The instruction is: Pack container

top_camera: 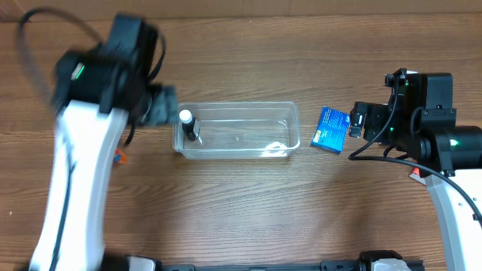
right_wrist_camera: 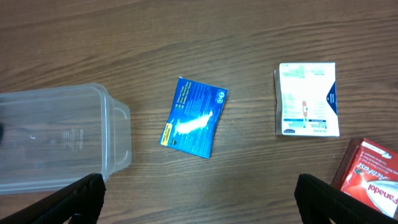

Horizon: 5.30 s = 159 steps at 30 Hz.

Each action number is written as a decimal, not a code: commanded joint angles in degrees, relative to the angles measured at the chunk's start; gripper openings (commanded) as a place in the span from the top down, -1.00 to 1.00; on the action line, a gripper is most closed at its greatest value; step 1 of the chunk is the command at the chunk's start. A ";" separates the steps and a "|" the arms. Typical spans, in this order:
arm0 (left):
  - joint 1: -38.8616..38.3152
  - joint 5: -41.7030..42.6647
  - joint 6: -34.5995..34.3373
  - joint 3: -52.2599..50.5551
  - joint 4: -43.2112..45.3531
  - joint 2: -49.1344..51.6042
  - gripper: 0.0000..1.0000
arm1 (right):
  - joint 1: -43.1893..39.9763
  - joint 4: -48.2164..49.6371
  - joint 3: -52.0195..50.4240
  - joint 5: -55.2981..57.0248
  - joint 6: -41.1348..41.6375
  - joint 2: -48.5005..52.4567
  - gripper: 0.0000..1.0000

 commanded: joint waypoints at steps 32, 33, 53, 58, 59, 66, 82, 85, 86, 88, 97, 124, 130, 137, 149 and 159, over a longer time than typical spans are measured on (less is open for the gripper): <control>30.62 12.39 9.18 -29.86 24.48 15.23 -0.93 | -0.15 0.13 1.70 -0.13 0.11 -0.50 -1.00; 30.62 12.04 9.07 -29.86 24.55 15.32 -0.85 | -0.15 0.13 1.70 -0.13 0.11 -0.50 -1.00; 30.62 10.34 9.22 -29.83 24.39 15.30 0.80 | -0.15 0.07 1.70 -0.15 0.11 -0.50 -1.00; 30.08 10.40 8.35 -28.65 22.82 14.34 0.92 | -0.15 0.09 1.70 -0.13 0.11 -0.50 -1.00; 29.70 10.40 8.35 -27.98 22.12 13.81 0.92 | -0.15 0.09 1.70 -0.15 0.11 -0.50 -1.00; 22.45 12.92 8.61 -18.82 15.96 5.31 0.92 | -0.15 0.09 1.70 -0.13 0.11 -0.50 -1.00; -2.49 13.55 4.02 -10.16 11.72 5.03 0.92 | -0.15 0.07 1.70 -0.13 0.11 -0.50 -1.00; -3.85 13.53 3.58 -13.14 12.44 6.56 0.92 | -0.15 0.04 1.70 -0.13 0.11 -0.50 -1.00; -4.24 13.46 3.23 -14.64 13.27 6.58 0.92 | -0.15 0.02 1.70 -0.13 0.11 -0.50 -1.00; -4.70 13.42 2.51 -18.51 15.65 6.56 0.92 | -0.17 0.04 1.70 -0.13 0.11 -0.50 -1.00; -3.32 12.68 2.38 -30.95 25.66 7.32 0.92 | -0.15 0.09 1.70 -0.13 0.11 -0.50 -1.00; -2.47 10.40 3.72 -29.44 27.71 17.03 0.16 | -0.15 -0.09 1.70 -0.13 0.11 -0.50 -1.00; -2.47 10.38 3.69 -23.98 24.85 17.03 0.04 | -0.15 -0.09 1.70 -0.13 0.09 -0.50 -1.00; -2.47 10.21 4.11 -14.58 20.00 16.90 -0.18 | -0.17 -0.09 1.70 -0.13 0.11 -0.50 -1.00; 0.81 5.44 3.65 -6.47 14.21 12.26 -1.00 | -0.15 -0.31 1.70 -3.78 0.13 -0.50 -1.00; 8.15 5.44 4.50 -6.49 16.11 -2.69 -1.00 | -0.15 2.45 9.35 5.77 7.82 -0.04 -1.00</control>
